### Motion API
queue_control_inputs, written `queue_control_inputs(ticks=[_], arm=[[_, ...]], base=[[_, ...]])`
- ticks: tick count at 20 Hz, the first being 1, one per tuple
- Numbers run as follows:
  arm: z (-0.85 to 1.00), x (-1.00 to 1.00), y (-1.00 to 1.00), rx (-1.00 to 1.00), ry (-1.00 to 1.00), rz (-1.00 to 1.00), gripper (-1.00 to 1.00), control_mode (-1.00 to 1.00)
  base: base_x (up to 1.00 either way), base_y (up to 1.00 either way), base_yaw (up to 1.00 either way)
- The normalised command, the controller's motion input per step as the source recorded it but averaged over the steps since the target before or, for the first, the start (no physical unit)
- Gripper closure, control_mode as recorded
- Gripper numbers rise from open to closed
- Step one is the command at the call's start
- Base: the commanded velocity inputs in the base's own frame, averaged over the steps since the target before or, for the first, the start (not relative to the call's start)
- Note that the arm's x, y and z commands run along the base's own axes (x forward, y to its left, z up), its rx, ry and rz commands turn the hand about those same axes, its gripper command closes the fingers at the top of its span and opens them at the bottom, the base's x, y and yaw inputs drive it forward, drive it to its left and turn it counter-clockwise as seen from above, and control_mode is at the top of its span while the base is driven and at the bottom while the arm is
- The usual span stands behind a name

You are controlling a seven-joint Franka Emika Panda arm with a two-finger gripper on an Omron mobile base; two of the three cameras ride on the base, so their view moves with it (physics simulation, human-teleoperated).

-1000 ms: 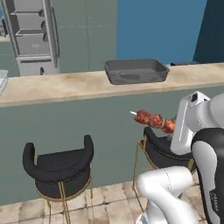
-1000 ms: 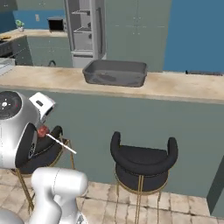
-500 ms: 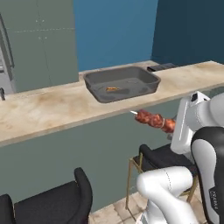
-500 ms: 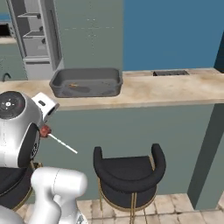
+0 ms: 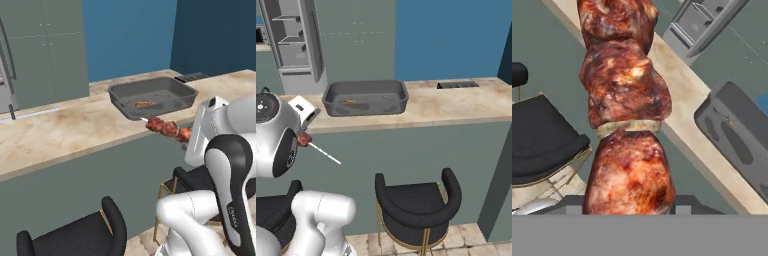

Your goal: Place the cold items (lemon and cucumber) from the fridge in one tupperware on the dining counter. Place the warm items (kebab skewer and hot dog) in the stove area in another tupperware.

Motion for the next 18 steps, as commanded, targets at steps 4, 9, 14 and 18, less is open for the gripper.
queue_control_inputs(ticks=[4, 9, 14, 18], arm=[[0.86, 1.0, 0.32, -0.01, -0.07, -0.02, 1.0, -1.0], [0.39, 0.97, 0.1, 0.0, -0.1, -0.09, 1.0, -1.0], [-0.13, 0.98, -0.02, 0.0, -0.03, -0.11, 1.0, -1.0], [-0.26, 1.0, -0.21, 0.0, 0.0, -0.01, 1.0, -1.0]], base=[[0.0, 0.0, 0.0], [0.0, 0.0, 0.0], [0.0, 0.0, 0.0], [0.0, 0.0, 0.0]])
